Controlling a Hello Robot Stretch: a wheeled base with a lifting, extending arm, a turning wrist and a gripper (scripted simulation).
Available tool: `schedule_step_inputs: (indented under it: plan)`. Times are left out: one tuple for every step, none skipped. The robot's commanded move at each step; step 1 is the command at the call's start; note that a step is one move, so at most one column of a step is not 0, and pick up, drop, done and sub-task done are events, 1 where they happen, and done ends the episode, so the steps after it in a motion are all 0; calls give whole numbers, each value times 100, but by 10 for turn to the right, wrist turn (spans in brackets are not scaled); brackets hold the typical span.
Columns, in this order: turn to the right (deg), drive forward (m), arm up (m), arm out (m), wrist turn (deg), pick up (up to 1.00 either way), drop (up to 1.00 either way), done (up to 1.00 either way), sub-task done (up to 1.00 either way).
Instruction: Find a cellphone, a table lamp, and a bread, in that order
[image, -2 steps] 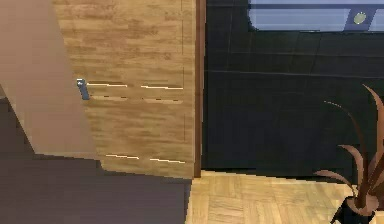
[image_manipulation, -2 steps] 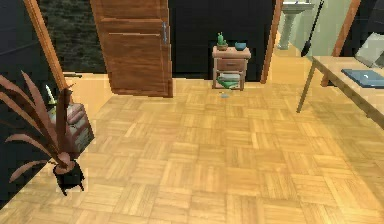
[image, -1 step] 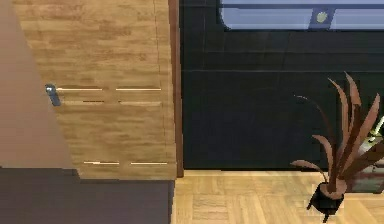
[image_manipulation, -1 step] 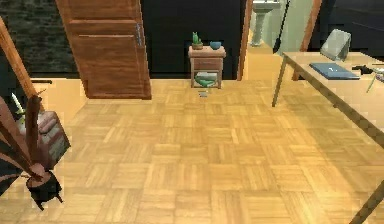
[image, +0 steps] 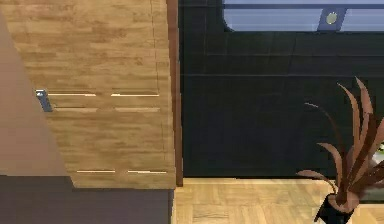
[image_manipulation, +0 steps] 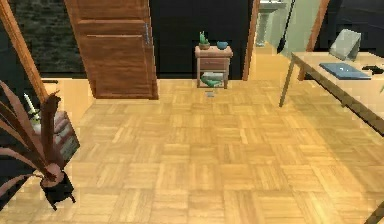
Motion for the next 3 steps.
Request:
schedule_step_inputs:
  plan:
    - [-450,0,0,0,0,0,0,0,0]
    - [-420,0,0,0,0,0,0,0,0]
    - [0,100,0,0,0,0,0,0,0]
